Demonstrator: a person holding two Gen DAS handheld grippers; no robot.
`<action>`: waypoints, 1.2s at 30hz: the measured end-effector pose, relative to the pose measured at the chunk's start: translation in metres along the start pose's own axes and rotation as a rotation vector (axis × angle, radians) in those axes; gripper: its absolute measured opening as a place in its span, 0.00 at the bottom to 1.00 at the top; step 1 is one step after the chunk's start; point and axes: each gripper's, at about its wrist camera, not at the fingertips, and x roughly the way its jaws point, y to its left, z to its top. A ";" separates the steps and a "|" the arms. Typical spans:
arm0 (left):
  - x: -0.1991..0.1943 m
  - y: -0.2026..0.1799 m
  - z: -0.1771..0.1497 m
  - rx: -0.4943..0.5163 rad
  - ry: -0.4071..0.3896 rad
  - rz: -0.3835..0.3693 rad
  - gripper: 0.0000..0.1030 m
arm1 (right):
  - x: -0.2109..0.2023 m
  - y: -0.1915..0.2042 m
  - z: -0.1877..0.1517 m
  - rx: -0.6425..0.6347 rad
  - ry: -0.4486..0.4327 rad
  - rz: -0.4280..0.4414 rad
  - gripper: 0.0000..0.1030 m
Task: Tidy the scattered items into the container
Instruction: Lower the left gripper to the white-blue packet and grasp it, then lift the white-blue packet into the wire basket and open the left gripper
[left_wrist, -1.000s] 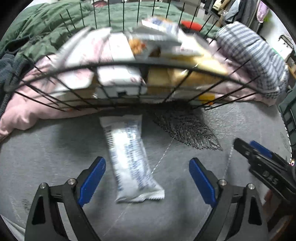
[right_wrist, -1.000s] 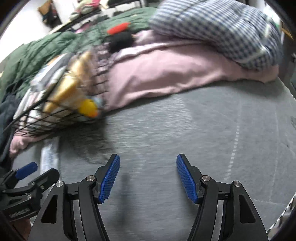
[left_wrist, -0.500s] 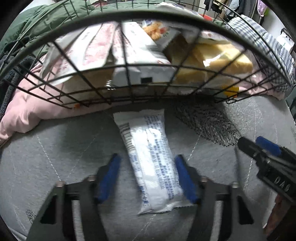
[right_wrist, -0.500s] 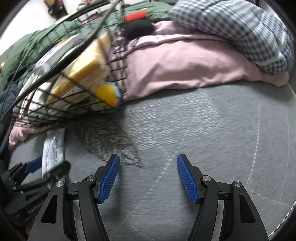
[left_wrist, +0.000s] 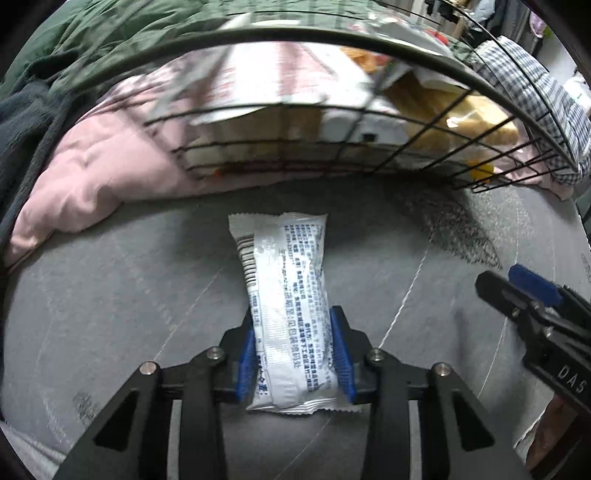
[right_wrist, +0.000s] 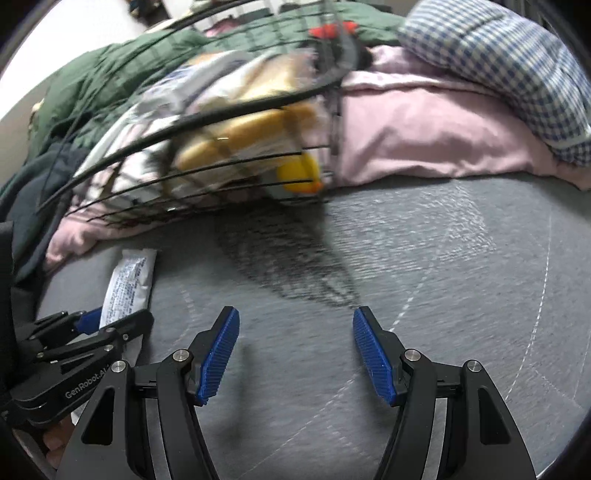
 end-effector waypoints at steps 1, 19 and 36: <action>-0.004 0.004 -0.004 -0.007 0.006 -0.001 0.39 | -0.003 0.005 -0.001 -0.017 0.000 0.005 0.47; -0.146 0.029 0.012 0.008 -0.239 -0.002 0.39 | -0.129 0.057 0.034 -0.142 -0.271 0.044 0.07; -0.099 -0.007 0.178 0.070 -0.295 0.002 0.39 | -0.096 0.049 0.138 -0.069 -0.331 0.131 0.07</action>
